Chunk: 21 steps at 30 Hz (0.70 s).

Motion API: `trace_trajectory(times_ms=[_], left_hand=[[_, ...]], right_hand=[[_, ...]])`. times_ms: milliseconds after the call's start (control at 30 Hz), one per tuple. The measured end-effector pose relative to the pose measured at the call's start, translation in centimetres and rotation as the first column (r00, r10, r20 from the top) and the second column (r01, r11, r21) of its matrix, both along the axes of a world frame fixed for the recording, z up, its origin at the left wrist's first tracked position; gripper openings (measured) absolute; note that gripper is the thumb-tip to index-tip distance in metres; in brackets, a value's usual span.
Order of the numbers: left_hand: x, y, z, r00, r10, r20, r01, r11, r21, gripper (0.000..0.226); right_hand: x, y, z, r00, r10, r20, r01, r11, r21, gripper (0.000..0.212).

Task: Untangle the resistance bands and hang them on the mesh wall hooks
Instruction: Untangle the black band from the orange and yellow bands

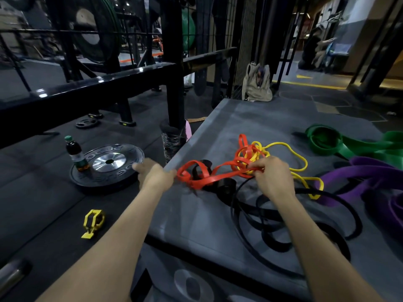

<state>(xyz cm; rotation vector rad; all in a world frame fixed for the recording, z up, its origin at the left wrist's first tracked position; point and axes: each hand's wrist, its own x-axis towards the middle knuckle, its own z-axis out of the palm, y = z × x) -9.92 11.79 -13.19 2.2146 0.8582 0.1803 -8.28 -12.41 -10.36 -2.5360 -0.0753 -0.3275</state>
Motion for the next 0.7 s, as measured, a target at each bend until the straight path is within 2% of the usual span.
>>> trace_trajectory(times_ms=[67, 133, 167, 200, 267, 333, 367, 433, 500, 567, 633, 700], left_hand=[[-0.6, -0.5, 0.3, 0.978, -0.063, 0.198, 0.025, 0.982, 0.186, 0.061], [-0.8, -1.4, 0.7, 0.892, -0.260, 0.370, 0.186, 0.957, 0.224, 0.055], [-0.8, -1.9, 0.4, 0.847, -0.384, 0.369, 0.298, 0.916, 0.269, 0.059], [-0.7, -2.3, 0.1, 0.802, -0.514, 0.303, 0.420, 0.847, 0.325, 0.065], [-0.6, -2.9, -0.4, 0.702, -0.710, 0.054, 0.630, 0.655, 0.417, 0.072], [-0.6, -2.9, -0.9, 0.632, -0.767, -0.112, 0.733, 0.544, 0.408, 0.071], [-0.5, -2.6, -1.1, 0.624, -0.774, -0.111, 0.743, 0.544, 0.390, 0.069], [-0.4, -1.9, -1.2, 0.642, -0.767, -0.001, 0.719, 0.602, 0.347, 0.057], [-0.8, -1.1, -1.0, 0.676, -0.729, 0.107, 0.670, 0.669, 0.322, 0.044], [-1.1, -0.5, -0.8, 0.702, -0.696, 0.151, 0.643, 0.711, 0.285, 0.039], [-1.5, 0.0, -1.0, 0.715, -0.681, 0.159, 0.628, 0.725, 0.283, 0.038], [-1.6, 0.3, -1.0, 0.715, -0.672, 0.192, 0.620, 0.737, 0.268, 0.036]], right_hand=[[0.0, 0.1, -0.2, 0.995, 0.099, 0.010, -0.099, 0.995, 0.012, 0.032], [0.2, 0.4, -0.4, 0.970, 0.240, 0.038, -0.243, 0.966, 0.089, 0.028], [0.1, 0.6, -0.4, 0.948, 0.317, 0.039, -0.319, 0.938, 0.135, 0.028], [0.1, 0.7, -0.4, 0.917, 0.396, 0.037, -0.397, 0.904, 0.161, 0.028], [-0.4, 1.0, -0.4, 0.845, 0.535, -0.004, -0.528, 0.835, 0.159, 0.027], [-0.9, 1.0, -0.4, 0.761, 0.639, -0.107, -0.619, 0.766, 0.174, 0.026], [-1.1, 1.0, -0.3, 0.724, 0.672, -0.157, -0.643, 0.740, 0.199, 0.024], [-1.0, 1.1, 0.2, 0.684, 0.693, -0.228, -0.626, 0.718, 0.305, 0.019], [-0.5, 1.4, 0.4, 0.724, 0.640, -0.256, -0.539, 0.757, 0.369, 0.022], [0.4, 2.1, 0.1, 0.810, 0.553, -0.196, -0.511, 0.829, 0.226, 0.024], [1.2, 3.0, -0.6, 0.882, 0.456, -0.117, -0.459, 0.889, 0.008, 0.007], [1.9, 3.9, -1.3, 0.909, 0.417, -0.010, -0.408, 0.884, -0.229, 0.030]])
